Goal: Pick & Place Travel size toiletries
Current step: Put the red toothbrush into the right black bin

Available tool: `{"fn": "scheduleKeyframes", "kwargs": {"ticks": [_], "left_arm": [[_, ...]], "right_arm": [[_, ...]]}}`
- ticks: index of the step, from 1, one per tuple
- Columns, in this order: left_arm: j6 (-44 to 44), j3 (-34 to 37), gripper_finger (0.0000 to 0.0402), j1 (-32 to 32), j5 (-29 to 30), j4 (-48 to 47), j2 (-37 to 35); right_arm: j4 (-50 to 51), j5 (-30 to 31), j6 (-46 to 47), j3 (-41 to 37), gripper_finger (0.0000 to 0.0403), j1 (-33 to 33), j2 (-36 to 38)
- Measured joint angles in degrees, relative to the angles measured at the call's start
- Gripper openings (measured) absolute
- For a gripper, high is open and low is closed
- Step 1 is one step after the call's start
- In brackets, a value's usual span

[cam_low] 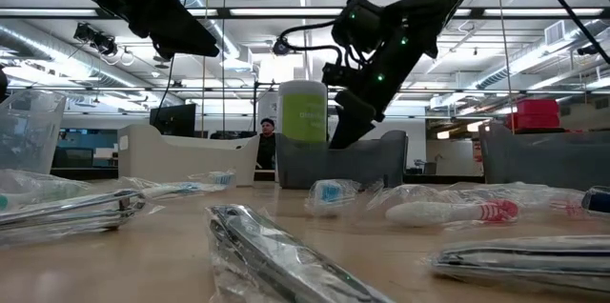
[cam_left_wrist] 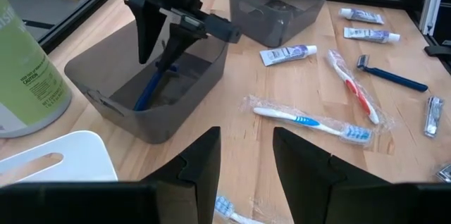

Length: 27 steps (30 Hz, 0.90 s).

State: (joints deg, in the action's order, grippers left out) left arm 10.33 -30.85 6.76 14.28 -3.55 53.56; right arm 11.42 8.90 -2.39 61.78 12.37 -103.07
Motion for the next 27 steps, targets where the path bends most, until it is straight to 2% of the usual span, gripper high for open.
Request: {"fn": "scheduleKeyframes", "kwargs": {"ticks": [7, 14, 20, 24, 27], "left_arm": [[-0.02, 0.0, 0.0139, 0.0, 0.5, 0.0, 0.0], [-0.37, 0.0, 0.0139, 0.0, 3.28, 0.01, 0.0], [-0.48, 0.0, 0.0139, 0.0, 5.0, 0.0, 0.0], [-0.48, 0.0, 0.0139, 0.01, 5.29, 0.02, 0.0], [-0.48, 0.0, 0.0139, 0.0, 5.62, 0.02, 0.0]], "right_arm": [[1.84, -0.11, -0.02, 2.51, 0.0198, -5.72, 3.24], [-0.55, -1.24, 0.41, 3.31, 0.0196, -13.39, 7.87], [-1.2, -10.09, 4.29, 3.3, 0.0177, -19.29, 7.8], [0.36, -15.72, 10.5, 3.08, 0.0165, -23.24, 7.58], [1.9, -18.02, 13.38, 3.08, 0.0156, -26.07, 7.58]]}}
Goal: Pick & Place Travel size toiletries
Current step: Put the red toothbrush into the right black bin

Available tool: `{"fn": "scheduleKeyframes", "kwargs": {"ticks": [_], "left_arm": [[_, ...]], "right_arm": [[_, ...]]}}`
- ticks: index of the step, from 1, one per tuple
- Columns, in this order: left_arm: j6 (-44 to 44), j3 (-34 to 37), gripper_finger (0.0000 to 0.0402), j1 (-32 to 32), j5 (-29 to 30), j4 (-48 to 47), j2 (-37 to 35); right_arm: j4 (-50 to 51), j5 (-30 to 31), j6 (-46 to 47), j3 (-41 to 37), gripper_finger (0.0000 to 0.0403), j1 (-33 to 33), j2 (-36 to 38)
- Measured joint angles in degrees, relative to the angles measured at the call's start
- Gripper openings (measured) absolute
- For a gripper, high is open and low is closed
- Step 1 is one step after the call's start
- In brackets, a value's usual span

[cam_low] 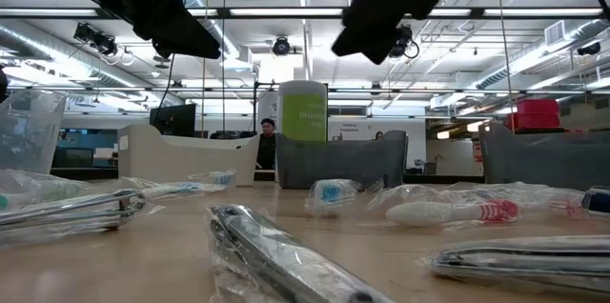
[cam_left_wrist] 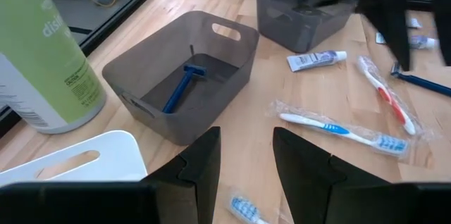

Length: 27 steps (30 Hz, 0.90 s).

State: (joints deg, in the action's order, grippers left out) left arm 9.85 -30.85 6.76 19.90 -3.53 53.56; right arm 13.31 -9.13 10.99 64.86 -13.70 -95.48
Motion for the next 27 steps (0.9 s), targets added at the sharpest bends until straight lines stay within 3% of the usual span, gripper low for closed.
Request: {"fn": "scheduleKeyframes", "kwargs": {"ticks": [19, 23, 27], "left_arm": [[0.67, 0.0, 0.0139, 0.01, 0.02, 0.0, 0.0], [0.92, 0.0, 0.0139, 0.0, 0.02, 0.0, 0.0], [0.92, 0.0, 0.0139, 0.0, 0.02, 0.0, 0.0]], "right_arm": [[2.69, -0.1, 6.72, -0.02, 0.0133, -9.33, -0.04], [12.32, -1.58, 17.03, -0.02, 0.0135, -10.28, -0.04], [28.92, -4.9, 37.23, -0.02, 0.0134, -11.51, -0.04]]}}
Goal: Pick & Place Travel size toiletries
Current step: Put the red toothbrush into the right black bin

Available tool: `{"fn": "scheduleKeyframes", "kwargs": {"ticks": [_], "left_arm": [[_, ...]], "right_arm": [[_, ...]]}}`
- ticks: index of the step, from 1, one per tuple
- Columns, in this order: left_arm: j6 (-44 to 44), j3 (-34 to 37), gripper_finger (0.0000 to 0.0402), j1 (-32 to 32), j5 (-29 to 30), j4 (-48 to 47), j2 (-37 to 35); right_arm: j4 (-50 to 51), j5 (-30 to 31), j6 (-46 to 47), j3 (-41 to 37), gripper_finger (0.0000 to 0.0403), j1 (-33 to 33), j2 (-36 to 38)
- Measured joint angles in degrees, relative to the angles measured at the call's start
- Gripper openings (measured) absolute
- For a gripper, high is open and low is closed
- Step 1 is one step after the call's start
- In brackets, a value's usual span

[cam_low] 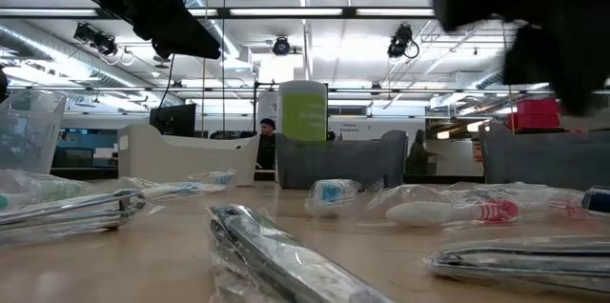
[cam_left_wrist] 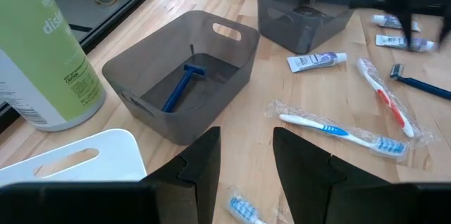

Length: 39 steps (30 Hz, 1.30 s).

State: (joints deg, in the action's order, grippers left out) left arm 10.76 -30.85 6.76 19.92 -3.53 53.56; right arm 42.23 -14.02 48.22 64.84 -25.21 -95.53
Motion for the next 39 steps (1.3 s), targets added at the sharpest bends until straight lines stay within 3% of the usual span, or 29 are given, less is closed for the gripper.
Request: {"fn": "scheduleKeyframes", "kwargs": {"ticks": [4, 12, 31, 39], "left_arm": [[0.0, 0.0, 0.0139, 0.0, 0.2, 0.0, 0.0], [-0.01, 0.0, 0.0139, 0.01, 0.22, 0.0, 0.0], [-2.53, 0.0, 0.0139, 0.0, 0.29, 0.02, 0.0], [-4.45, 0.0, 0.0139, 0.0, 5.08, 0.5, 0.0]], "right_arm": [[11.45, -1.26, 14.9, 0.0, 0.0135, -2.02, 0.0], [16.81, -1.29, 23.46, 0.0, 0.0154, -4.22, 0.0], [9.29, -1.0, 24.92, 0.0, 0.0186, -4.2, 0.0], [1.51, 4.06, 24.96, 0.0, 0.0194, -4.2, 0.0]]}}
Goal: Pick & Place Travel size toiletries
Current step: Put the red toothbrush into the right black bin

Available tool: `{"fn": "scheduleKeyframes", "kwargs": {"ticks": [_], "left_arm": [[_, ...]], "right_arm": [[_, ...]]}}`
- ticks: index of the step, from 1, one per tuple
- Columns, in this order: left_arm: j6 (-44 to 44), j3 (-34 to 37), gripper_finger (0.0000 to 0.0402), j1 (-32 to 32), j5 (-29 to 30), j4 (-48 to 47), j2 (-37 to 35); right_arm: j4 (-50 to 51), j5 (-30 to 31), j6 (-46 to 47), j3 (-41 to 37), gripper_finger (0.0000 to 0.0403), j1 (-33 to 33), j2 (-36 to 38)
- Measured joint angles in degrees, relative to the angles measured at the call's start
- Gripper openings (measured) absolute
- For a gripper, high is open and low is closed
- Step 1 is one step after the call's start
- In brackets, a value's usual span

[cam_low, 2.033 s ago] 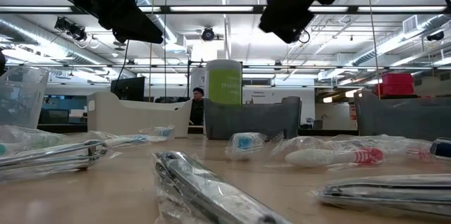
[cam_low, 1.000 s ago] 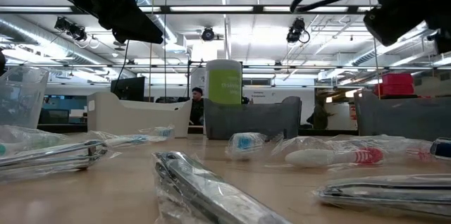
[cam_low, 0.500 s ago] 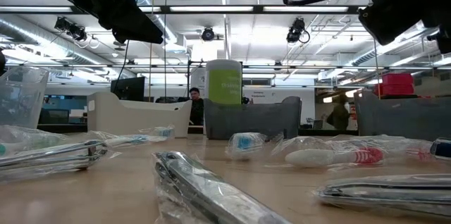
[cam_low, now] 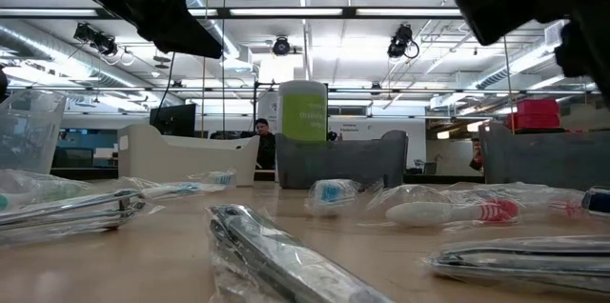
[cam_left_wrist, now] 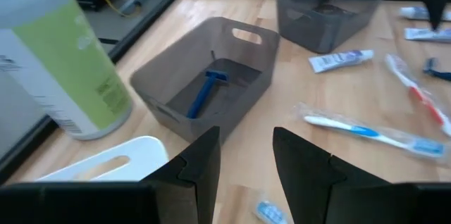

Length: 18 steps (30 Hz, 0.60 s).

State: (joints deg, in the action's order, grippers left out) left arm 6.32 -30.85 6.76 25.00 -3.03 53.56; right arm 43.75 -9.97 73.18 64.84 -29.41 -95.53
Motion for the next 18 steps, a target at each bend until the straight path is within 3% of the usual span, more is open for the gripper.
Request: {"fn": "scheduleKeyframes", "kwargs": {"ticks": [8, 18], "left_arm": [[-6.73, 0.0, 0.0139, 0.0, 2.86, 3.07, 0.02], [-11.42, -0.02, 0.0139, 0.0, 2.61, 12.1, 0.02]], "right_arm": [[-10.01, 3.4, -5.21, 0.01, 0.0204, -0.83, 0.0], [-10.32, 16.81, -22.45, 0.0, 0.022, -2.62, 0.0]]}}
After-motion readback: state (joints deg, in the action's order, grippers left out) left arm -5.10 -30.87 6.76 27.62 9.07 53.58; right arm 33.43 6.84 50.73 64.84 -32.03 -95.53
